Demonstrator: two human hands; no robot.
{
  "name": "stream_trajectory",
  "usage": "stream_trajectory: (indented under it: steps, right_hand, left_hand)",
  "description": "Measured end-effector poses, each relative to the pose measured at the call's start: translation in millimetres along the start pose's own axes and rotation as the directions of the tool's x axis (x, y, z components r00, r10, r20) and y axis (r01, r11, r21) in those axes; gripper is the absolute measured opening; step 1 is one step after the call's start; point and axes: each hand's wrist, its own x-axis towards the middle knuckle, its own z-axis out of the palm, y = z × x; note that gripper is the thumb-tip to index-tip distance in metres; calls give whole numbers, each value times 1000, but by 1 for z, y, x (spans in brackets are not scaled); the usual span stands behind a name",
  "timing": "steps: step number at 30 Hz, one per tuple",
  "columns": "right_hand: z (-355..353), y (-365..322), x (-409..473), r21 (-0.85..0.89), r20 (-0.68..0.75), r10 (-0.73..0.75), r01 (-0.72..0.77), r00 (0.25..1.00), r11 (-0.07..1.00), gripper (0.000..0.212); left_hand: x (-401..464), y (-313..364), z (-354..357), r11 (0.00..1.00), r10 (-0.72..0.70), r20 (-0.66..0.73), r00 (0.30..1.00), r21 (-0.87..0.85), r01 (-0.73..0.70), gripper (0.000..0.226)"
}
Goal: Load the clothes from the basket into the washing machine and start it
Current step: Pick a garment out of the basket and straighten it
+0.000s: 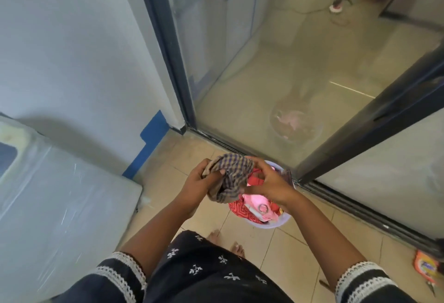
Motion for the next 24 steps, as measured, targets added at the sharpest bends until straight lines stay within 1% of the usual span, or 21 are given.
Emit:
stream_trajectory:
  steps: [2, 3, 4, 6, 7, 9, 11, 12, 13, 15, 16, 17, 19, 21, 23, 24]
  right_hand:
    - [13, -6, 10, -103, 126, 46, -34, 991, 994, 92]
    - [23, -10, 15, -111, 162, 80, -62, 984, 992, 89]
    - [34, -14, 19, -95, 191, 117, -100, 975, 990, 86]
    - [59, -21, 26, -14, 192, 208, -209, 959, 978, 71]
    - [71, -24, 28, 51, 203, 249, -264, 947, 963, 64]
    - [98, -29, 38, 150, 253, 293, -336, 922, 930, 58]
    - [130, -43, 51, 206, 277, 248, -310, 928, 928, 40]
    - [144, -53, 57, 248, 256, 213, -277, 943, 928, 30]
    - [162, -62, 65, 301, 227, 189, -253, 955, 919, 25]
    - [198, -80, 80, 388, 195, 166, -232, 967, 892, 36]
    - [216, -87, 88, 404, 204, 160, -232, 966, 885, 40]
    - [232, -95, 93, 418, 222, 149, -232, 963, 878, 39]
    - [271, -112, 102, 450, 282, 125, -246, 951, 858, 34]
    - [310, -130, 109, 492, 354, 122, -295, 927, 819, 37]
    - [344, -144, 117, 480, 430, 87, -309, 899, 821, 42]
    - [361, -151, 122, 453, 454, 72, -300, 888, 839, 44]
  left_hand:
    - [-7, 12, -5, 989, 5, -34, 999, -149, -10, 42]
    - [-11, 17, -9, 973, 0, -59, 998, -232, -14, 43]
    - [-15, 21, -14, 950, -8, -93, 996, -312, -21, 44]
    - [-23, 26, -28, 907, -21, -154, 988, -419, -45, 44]
    - [-26, 27, -35, 900, -27, -172, 985, -433, -51, 42]
    - [-34, 28, -58, 908, -40, -202, 979, -417, -49, 39]
    - [-43, 29, -89, 930, -58, -222, 973, -367, -28, 35]
    - [-48, 28, -104, 940, -76, -222, 972, -340, -4, 34]
    - [-54, 26, -123, 949, -90, -223, 971, -315, 16, 33]
    - [-67, 22, -160, 963, -97, -239, 966, -268, 30, 36]
    - [-75, 21, -177, 967, -93, -255, 962, -253, 27, 40]
    - [-80, 19, -191, 969, -91, -276, 957, -246, 21, 42]
    - [-93, 15, -227, 958, -122, -323, 939, -287, 26, 40]
    - [-105, 11, -265, 928, -170, -314, 934, -370, 44, 30]
    - [-116, 11, -299, 903, -171, -292, 941, -428, 32, 26]
    - [-123, 12, -315, 900, -162, -307, 938, -436, 12, 25]
